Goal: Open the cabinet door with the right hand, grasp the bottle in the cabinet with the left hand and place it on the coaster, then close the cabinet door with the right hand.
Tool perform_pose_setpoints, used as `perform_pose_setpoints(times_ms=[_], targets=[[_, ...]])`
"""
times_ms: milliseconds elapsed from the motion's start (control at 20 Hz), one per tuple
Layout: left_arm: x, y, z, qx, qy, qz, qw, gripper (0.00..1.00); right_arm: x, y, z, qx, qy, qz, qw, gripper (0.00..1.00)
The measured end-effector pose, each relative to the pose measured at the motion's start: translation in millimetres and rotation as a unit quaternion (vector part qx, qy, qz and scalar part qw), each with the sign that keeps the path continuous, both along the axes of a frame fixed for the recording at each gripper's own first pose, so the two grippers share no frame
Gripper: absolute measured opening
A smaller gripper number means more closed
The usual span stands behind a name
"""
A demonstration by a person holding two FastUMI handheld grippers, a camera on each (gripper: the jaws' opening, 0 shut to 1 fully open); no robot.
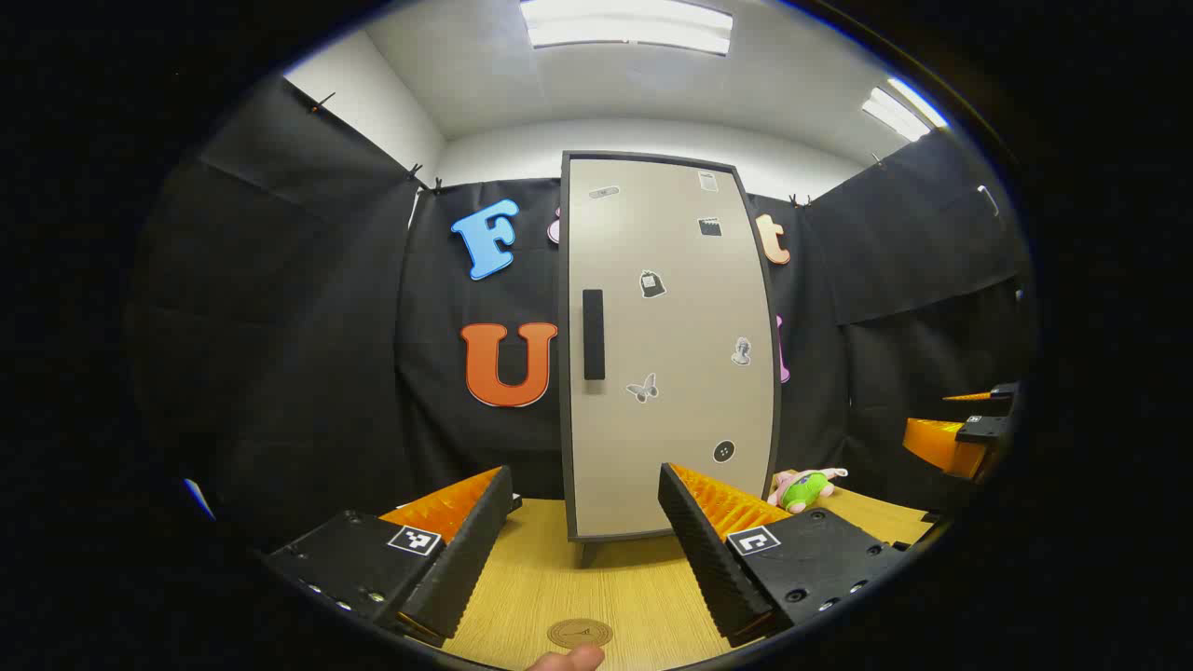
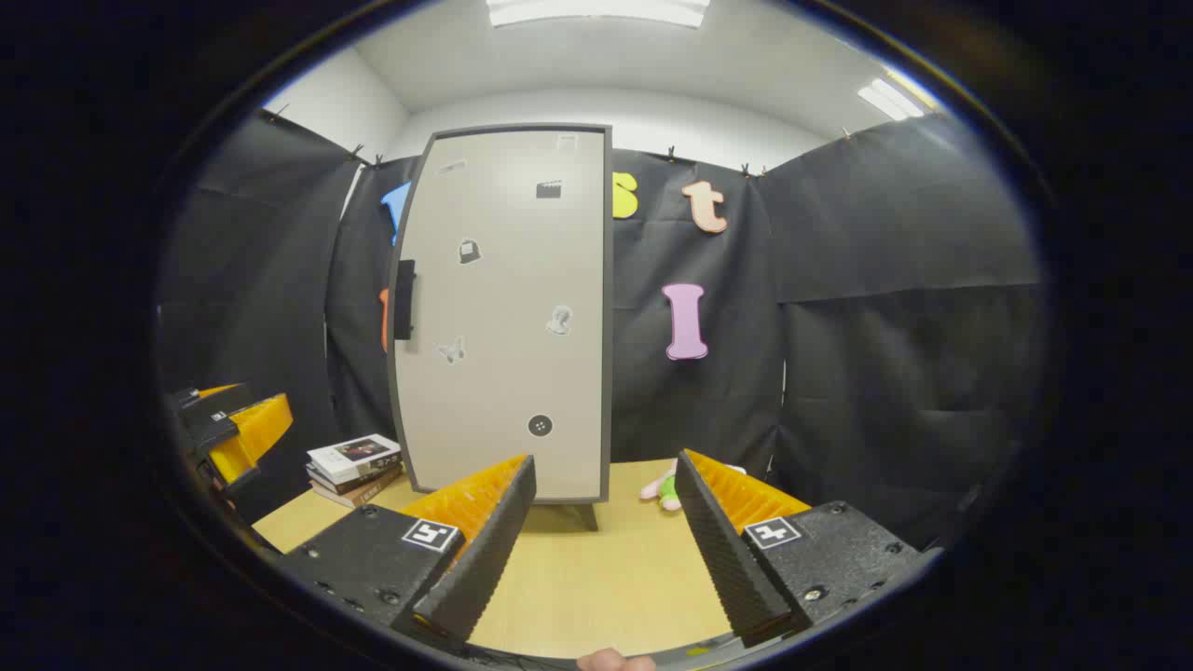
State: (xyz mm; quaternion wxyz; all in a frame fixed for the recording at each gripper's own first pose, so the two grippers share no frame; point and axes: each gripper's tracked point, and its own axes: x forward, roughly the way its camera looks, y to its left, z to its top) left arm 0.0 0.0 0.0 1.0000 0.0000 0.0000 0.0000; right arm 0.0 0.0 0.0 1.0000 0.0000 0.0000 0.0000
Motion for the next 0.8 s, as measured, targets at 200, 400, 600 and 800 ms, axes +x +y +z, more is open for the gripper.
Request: perform_pose_setpoints(times_ms=[200,400,600,800], targets=[[-0.2,-0.5,0.6,-0.002,-0.001,-0.002,1.000,0.95,0.0,-0.3,-0.4,0.002,0.001,0.001,1.000,0.96],[0.7,2.5,-0.3,-0.002,0.000,-0.003,1.000,0.95,-0.4,0.4,1.3,-0.001,-0.001,0.001,1.000,0.96],[1.2,3.9,-1.0,-0.003,0.000,-0.003,1.000,0.95,-0.3,0.6,2.6,-0.002,-0.002,-0.001,1.000,0.96],[2.6,4.6,-1.8,-0.005,0.000,-0.004,1.000,0.95,-0.4,1.4,2.6,-0.001,-0.001,-0.001,1.000,0.96]])
